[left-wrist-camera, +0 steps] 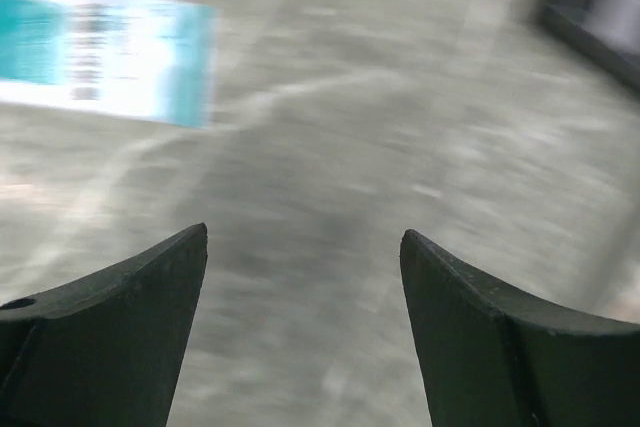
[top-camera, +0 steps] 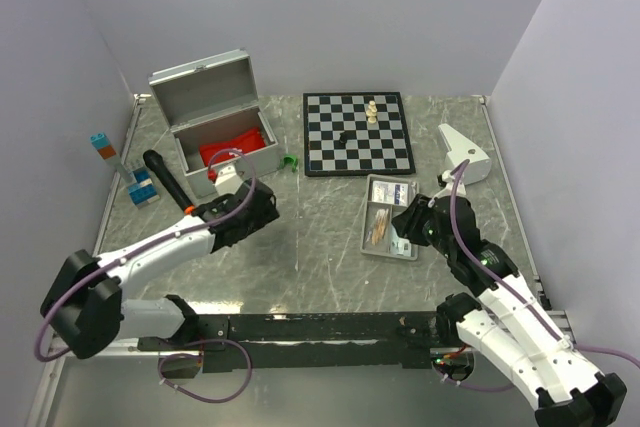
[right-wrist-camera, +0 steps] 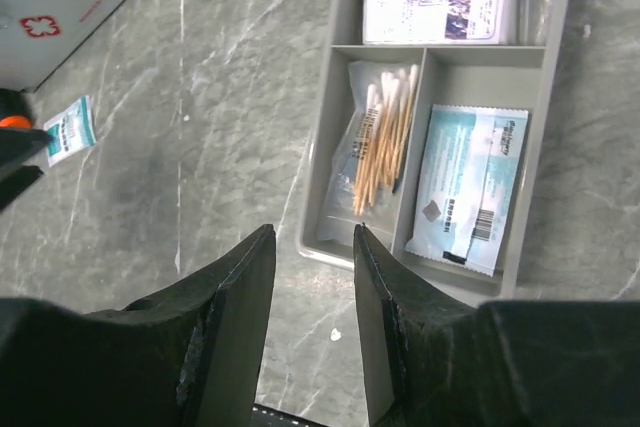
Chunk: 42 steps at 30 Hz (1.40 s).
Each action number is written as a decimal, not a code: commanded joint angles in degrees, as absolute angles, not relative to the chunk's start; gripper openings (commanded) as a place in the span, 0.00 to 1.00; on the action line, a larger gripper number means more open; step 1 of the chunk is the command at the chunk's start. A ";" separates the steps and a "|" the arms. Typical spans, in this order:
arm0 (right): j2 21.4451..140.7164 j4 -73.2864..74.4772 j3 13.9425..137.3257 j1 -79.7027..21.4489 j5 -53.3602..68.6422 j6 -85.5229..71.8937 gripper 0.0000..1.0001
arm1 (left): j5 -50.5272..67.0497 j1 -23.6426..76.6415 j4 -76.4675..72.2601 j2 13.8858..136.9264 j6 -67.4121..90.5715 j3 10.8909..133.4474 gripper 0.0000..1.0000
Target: Organize the medicine kit
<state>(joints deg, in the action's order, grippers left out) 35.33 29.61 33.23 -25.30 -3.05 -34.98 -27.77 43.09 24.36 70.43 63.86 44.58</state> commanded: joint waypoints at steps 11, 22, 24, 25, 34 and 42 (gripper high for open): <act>34.37 21.10 27.78 -25.14 6.24 -35.77 0.44 | -25.93 24.53 21.80 79.97 59.42 44.29 0.85; 33.05 21.97 28.04 -25.14 6.50 -35.33 0.44 | -25.49 21.97 22.58 90.34 60.72 46.40 0.71; 32.52 22.15 28.12 -25.14 6.77 -35.51 0.44 | -25.58 21.89 23.03 91.58 61.17 46.32 0.69; 32.35 22.41 28.21 -25.14 6.77 -35.59 0.44 | -25.58 21.97 23.29 92.19 61.43 46.14 0.68; 31.82 23.29 30.24 -25.14 4.83 -34.98 0.45 | -24.26 21.97 23.38 93.69 60.03 43.60 0.38; 30.15 23.47 29.44 -25.14 4.66 -35.33 0.45 | -22.15 22.50 23.47 91.49 59.06 41.13 0.01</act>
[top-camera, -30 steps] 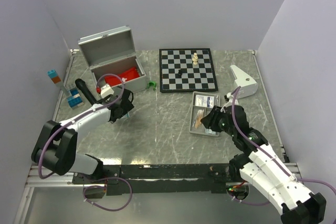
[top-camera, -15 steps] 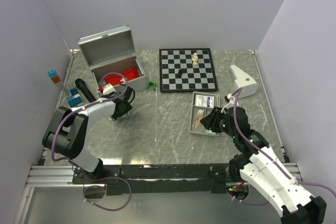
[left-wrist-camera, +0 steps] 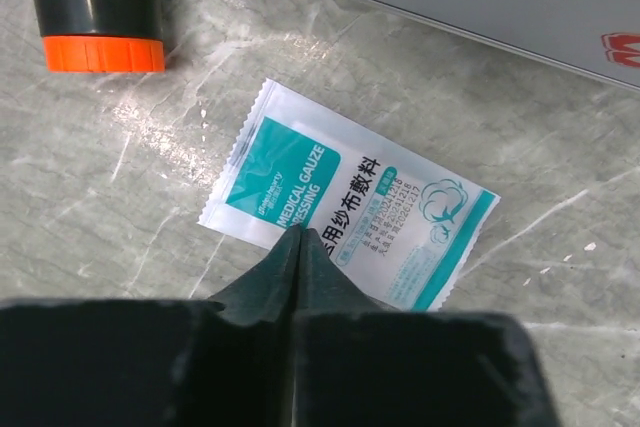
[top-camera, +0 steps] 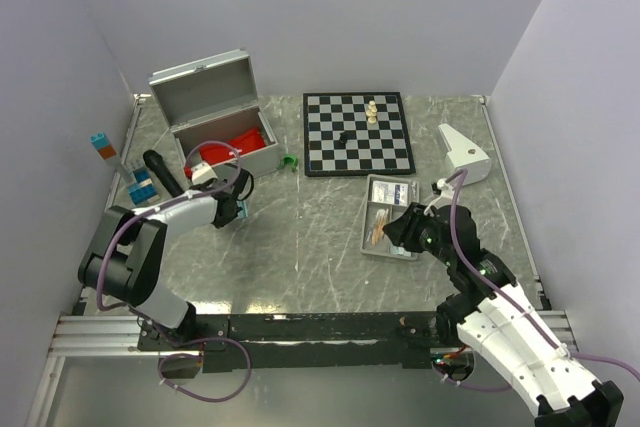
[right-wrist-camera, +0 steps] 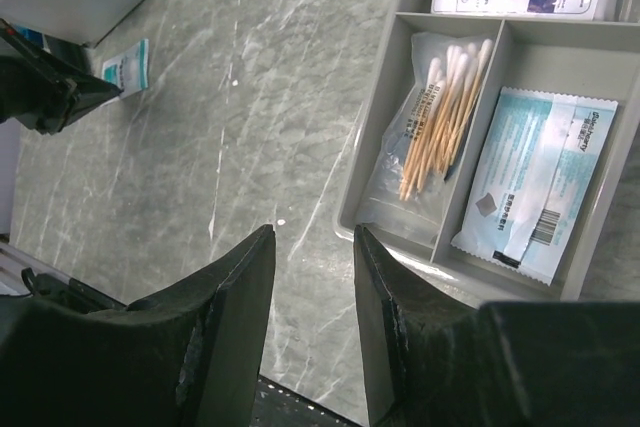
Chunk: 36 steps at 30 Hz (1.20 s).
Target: Organize the medicine kit
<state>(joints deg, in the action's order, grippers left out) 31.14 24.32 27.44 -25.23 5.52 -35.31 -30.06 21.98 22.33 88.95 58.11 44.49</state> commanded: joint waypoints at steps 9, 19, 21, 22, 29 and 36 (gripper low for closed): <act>29.09 24.26 29.27 -25.05 4.57 -34.80 0.45 | -28.64 30.41 22.58 82.18 61.43 41.04 0.63; 28.04 24.00 28.21 -25.05 4.92 -35.07 0.45 | -36.12 30.50 32.68 91.83 62.04 50.26 0.83; 27.86 24.17 28.21 -25.05 5.10 -34.98 0.45 | -36.56 30.50 34.10 94.99 61.96 52.02 0.82; 27.69 24.34 28.30 -25.05 5.10 -34.89 0.45 | -36.74 30.50 34.88 96.31 62.14 52.73 0.81; 25.75 25.40 28.57 -25.05 4.04 -34.19 0.45 | -34.81 30.50 33.93 99.49 60.47 52.56 0.72; 26.19 24.96 28.30 -25.14 4.13 -34.10 0.45 | -30.85 30.50 31.56 98.70 59.50 49.49 0.49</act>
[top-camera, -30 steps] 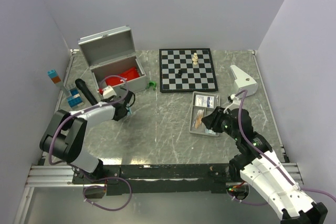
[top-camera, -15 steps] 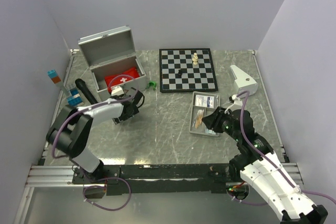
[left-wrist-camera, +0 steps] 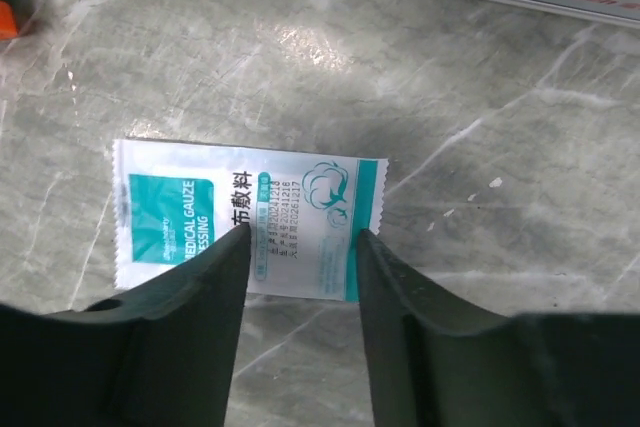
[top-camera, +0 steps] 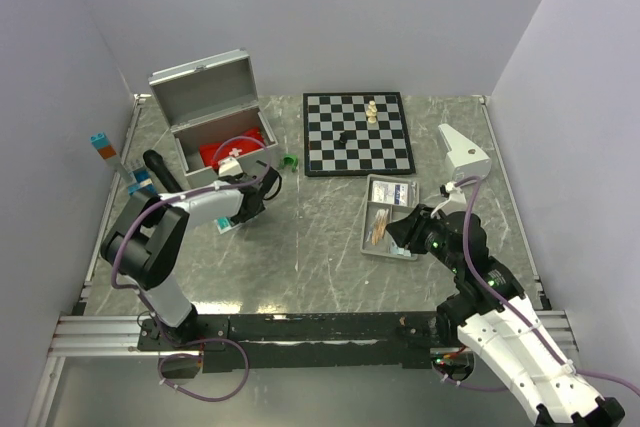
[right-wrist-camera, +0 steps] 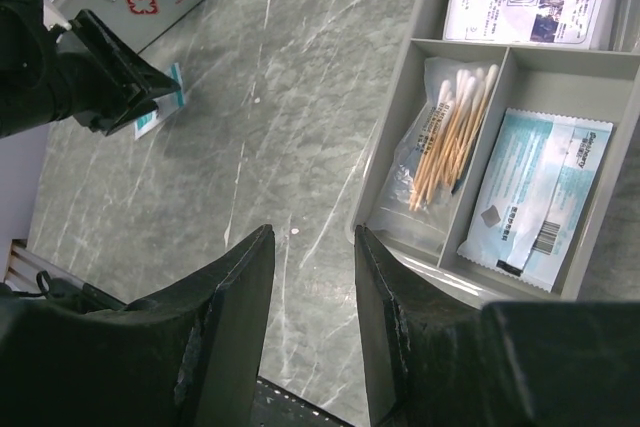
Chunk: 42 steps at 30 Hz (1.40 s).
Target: Organize the medicine kit
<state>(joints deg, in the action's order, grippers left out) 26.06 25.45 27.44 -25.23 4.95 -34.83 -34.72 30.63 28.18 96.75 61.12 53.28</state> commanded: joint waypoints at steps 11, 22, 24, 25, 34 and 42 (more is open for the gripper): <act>26.54 25.49 29.35 -25.05 4.04 -34.45 0.45 | -25.93 31.11 26.99 93.61 58.80 43.51 0.03; 26.80 28.47 32.25 -25.05 2.64 -33.40 0.45 | -28.65 47.88 24.71 80.87 56.10 48.94 0.01; 26.81 29.87 34.36 -25.05 1.33 -32.35 0.45 | -28.39 52.62 21.73 80.33 51.62 52.28 0.01; 26.72 30.67 35.41 -25.14 0.80 -31.82 0.45 | -27.78 54.47 19.53 80.51 48.63 53.69 0.01; 23.73 38.58 41.48 -25.05 -4.39 -28.92 0.46 | -12.77 64.59 2.66 90.42 21.83 63.89 0.01; 20.57 42.80 42.27 -25.05 -6.06 -29.88 0.46 | -0.53 68.64 -10.89 97.91 -2.17 64.95 0.01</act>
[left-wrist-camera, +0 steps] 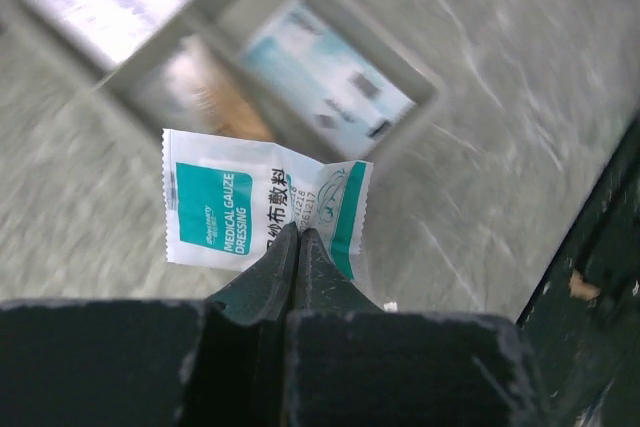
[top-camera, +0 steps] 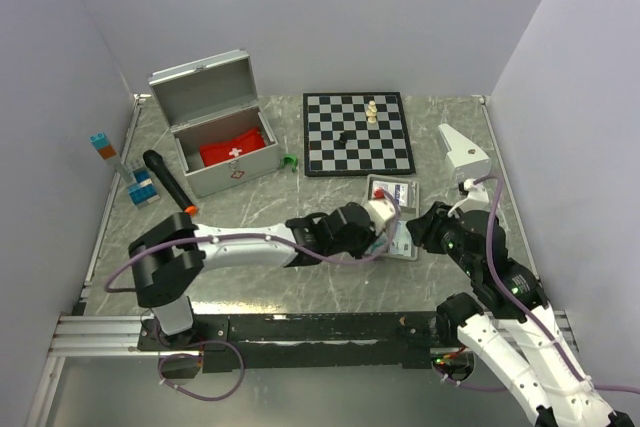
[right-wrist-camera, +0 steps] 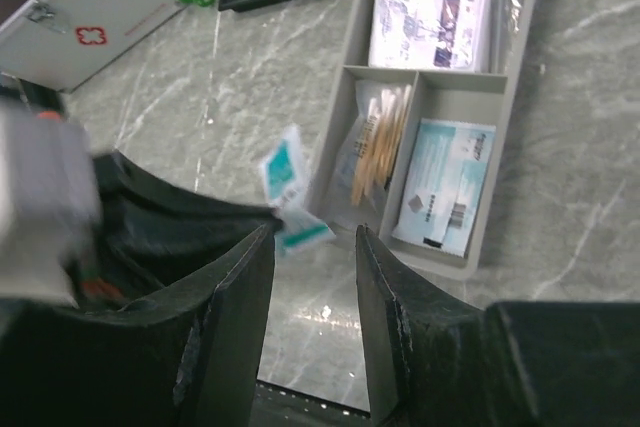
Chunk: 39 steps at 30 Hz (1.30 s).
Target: Organize the medicine kit
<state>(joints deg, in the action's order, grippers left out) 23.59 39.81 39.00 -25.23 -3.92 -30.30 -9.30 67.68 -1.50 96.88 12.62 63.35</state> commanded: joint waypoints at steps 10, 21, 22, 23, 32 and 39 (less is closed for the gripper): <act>18.37 44.30 40.87 -25.05 -5.80 -31.20 0.45 | 6.85 68.55 -13.62 106.42 -12.38 71.89 0.01; 17.14 44.03 39.55 -25.14 -3.78 -32.34 0.46 | 8.97 67.76 -14.93 114.52 -24.43 74.09 0.01; 17.14 44.03 39.38 -25.05 -3.34 -32.69 0.46 | 8.88 67.68 -15.64 115.13 -24.52 74.00 0.01; 16.96 44.03 39.20 -25.05 -3.17 -33.04 0.46 | 9.14 67.59 -15.64 115.75 -25.22 74.18 0.01; 14.06 45.00 38.23 -25.05 -3.34 -36.04 0.48 | 8.35 66.18 -14.59 120.23 -25.14 75.59 0.09; 16.00 44.74 38.85 -25.05 -4.31 -35.16 0.49 | 6.07 65.65 -16.35 119.53 -23.29 74.27 0.31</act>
